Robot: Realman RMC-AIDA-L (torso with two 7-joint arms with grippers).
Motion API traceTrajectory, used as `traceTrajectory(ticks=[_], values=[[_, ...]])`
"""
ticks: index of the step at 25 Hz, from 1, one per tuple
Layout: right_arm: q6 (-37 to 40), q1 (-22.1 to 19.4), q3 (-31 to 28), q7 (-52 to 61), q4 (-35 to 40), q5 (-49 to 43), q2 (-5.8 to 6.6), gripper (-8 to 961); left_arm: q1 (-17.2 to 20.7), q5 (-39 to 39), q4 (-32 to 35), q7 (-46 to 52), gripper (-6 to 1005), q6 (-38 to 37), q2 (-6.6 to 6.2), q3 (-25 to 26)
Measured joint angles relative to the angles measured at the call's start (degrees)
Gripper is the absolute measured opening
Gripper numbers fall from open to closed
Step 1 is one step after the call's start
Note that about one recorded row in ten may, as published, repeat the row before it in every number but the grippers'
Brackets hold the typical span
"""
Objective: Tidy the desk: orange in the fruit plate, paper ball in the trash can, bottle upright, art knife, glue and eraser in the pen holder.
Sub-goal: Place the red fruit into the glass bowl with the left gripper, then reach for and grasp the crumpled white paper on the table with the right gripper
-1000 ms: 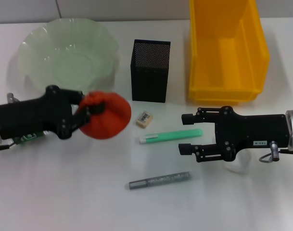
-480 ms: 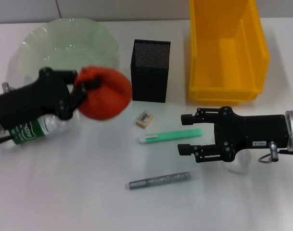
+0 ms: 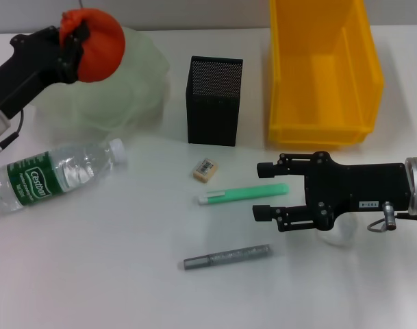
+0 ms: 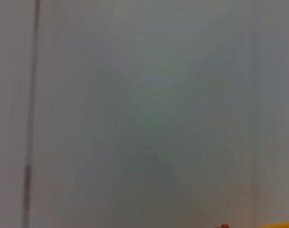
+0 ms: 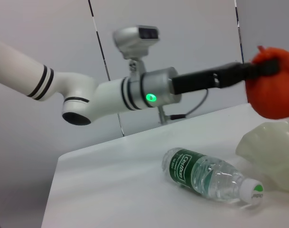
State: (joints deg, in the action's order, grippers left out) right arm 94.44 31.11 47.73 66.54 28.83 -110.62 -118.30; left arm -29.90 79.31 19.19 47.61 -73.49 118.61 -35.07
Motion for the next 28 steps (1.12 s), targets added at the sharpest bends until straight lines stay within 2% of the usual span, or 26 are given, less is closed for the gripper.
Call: traceTrajectory(ticks=[3,8,19,24,27,28], values=[[0.03,-0.03,-0.11,-0.01,0.0,0.03,0.0,759,-2.96,-2.23,-2.65,-4.0,53,9.71,0.18,0.0],[0.05,-0.08,-0.24,-0.01,-0.06,0.03,0.0,759,-5.14,-4.03,-4.73,-7.79,54,15.16,0.28,0.0],[-0.36,-0.09,-0.33,-0.01,-0.04,0.01,0.0,759,-5.86,-4.32,-4.95,-9.64,118,16.09,0.4,-0.2],[-0.45,-0.09,-0.29,-0.01,-0.01,-0.02,0.0,760,-6.08,-4.34,-4.95,-9.6,324,16.52,0.39,-0.33],[-0.48,-0.09,-0.36,-0.01,0.0,-0.03,0.0,760,-6.12,-4.34,-4.95,-9.26,538,16.64,0.39,-0.41],[-0.5,-0.09,-0.44,-0.01,0.0,-0.03,0.01,760,-6.14,-4.34,-4.95,-9.07,577,16.54,0.39,-0.41]])
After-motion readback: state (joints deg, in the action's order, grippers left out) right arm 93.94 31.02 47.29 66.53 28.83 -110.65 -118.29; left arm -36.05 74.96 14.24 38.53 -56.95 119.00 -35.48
